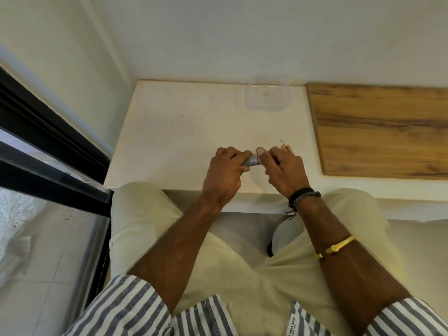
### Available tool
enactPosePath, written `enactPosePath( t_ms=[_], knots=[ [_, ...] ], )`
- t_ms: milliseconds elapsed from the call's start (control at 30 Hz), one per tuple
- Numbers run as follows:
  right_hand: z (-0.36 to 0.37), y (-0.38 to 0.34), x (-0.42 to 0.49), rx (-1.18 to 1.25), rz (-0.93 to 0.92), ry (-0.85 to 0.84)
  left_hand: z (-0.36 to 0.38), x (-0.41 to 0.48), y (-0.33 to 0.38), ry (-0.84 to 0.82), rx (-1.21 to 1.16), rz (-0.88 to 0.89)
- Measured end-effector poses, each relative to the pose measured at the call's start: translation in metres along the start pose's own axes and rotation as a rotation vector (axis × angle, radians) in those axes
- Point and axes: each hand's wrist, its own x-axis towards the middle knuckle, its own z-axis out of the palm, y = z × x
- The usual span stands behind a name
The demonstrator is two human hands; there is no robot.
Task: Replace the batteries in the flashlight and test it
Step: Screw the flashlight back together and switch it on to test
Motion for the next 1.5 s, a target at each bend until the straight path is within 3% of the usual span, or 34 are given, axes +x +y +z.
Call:
enactPosePath(
  t_ms=[67, 200, 567, 767, 1000, 1200, 1367, 1500],
  knots=[
    [-0.0023, 0.0018, 0.0002, 0.137, -0.019, -0.066, 0.0001, 0.001, -0.0009, -0.012, 0.005, -0.03],
    [-0.0026, 0.0064, 0.0025, 0.15, -0.138, -0.093, 0.0006, 0.001, -0.0028, -0.018, 0.012, -0.071],
    [-0.0039, 0.0026, -0.0006, -0.017, -0.039, -0.037, -0.0033, -0.0015, 0.0016, -0.004, 0.018, 0.016],
    [-0.0053, 0.0002, 0.0005, 0.195, -0.083, -0.132, -0.0025, -0.0002, -0.0017, -0.004, 0.011, -0.041],
    [-0.005, 0.0019, 0.0002, 0.15, -0.096, -0.073, -0.0049, -0.0009, 0.0005, 0.013, 0.029, -0.009],
    [-0.0014, 0.0026, 0.001, -0.056, -0.022, -0.026, -0.0021, -0.0017, 0.0033, -0.028, 0.023, 0.014],
    [-0.0037, 0.0013, -0.0001, 0.265, 0.045, -0.093, -0.0041, -0.0009, 0.0019, -0.017, 0.011, -0.001],
    [-0.0061, 0.0057, 0.0039, 0.26, -0.084, -0.124, -0.0053, 0.0, 0.0013, -0.025, 0.011, -0.026]
  ],
)
